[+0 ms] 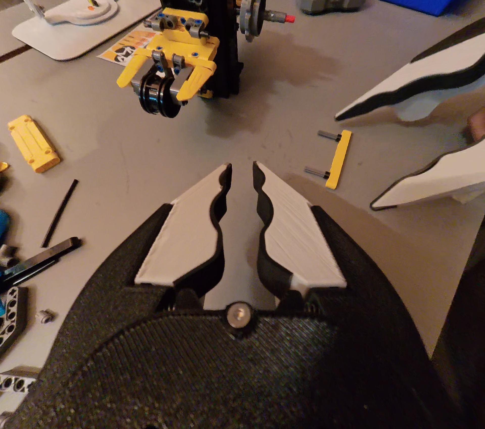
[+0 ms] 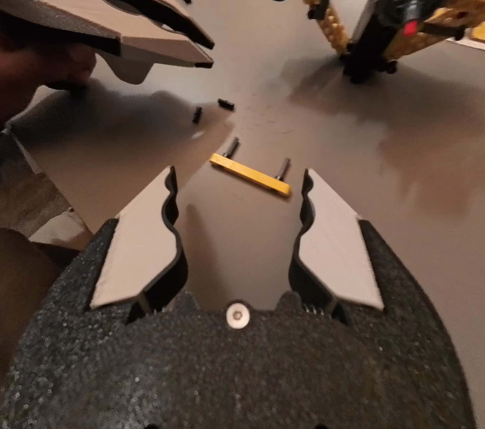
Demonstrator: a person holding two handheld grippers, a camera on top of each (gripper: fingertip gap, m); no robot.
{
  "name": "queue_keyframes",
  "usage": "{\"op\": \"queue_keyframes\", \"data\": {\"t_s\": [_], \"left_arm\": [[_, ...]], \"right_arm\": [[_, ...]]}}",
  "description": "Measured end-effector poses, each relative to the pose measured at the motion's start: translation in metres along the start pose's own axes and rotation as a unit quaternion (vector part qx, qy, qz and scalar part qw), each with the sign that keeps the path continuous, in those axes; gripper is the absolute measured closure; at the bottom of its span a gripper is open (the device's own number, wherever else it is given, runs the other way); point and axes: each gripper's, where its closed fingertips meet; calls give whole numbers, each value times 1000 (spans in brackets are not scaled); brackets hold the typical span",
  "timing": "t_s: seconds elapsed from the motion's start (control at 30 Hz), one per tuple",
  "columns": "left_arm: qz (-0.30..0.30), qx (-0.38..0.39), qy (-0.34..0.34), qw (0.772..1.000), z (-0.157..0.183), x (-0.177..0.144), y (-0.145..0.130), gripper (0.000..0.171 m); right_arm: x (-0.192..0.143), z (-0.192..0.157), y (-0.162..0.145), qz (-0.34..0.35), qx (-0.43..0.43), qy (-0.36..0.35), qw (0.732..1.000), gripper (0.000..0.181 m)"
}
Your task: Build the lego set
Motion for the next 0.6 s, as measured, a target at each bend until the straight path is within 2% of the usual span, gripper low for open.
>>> {"op": "queue_keyframes", "data": {"t_s": [0.13,0.23,0.37,0.43,0.5,0.6], "left_arm": [[14,-4,-13,1000,2,-3,3,158],[20,-4,-10,1000,1,-4,4,158],[10,-17,-16,1000,0,-2,2,158],[7,-26,-23,999,-1,-1,1,157],[6,-36,-33,999,-1,-1,1,157],[8,-48,-49,998,0,-2,2,156]], "right_arm": [[8,5,-5,-28,30,18,999,93],[1,16,-5,-13,41,11,999,98],[-9,31,-17,-23,32,-12,999,120],[-9,37,-21,-33,41,-16,999,122],[-6,50,-21,-43,35,-42,998,130],[0,70,-17,-50,11,-85,995,132]]}}
Point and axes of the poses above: each gripper's, where its closed fingertips meet, x out along the fingers, y out of its top, z = x × y across the jaws, and after that the axes turned 4 degrees about -z, right-handed
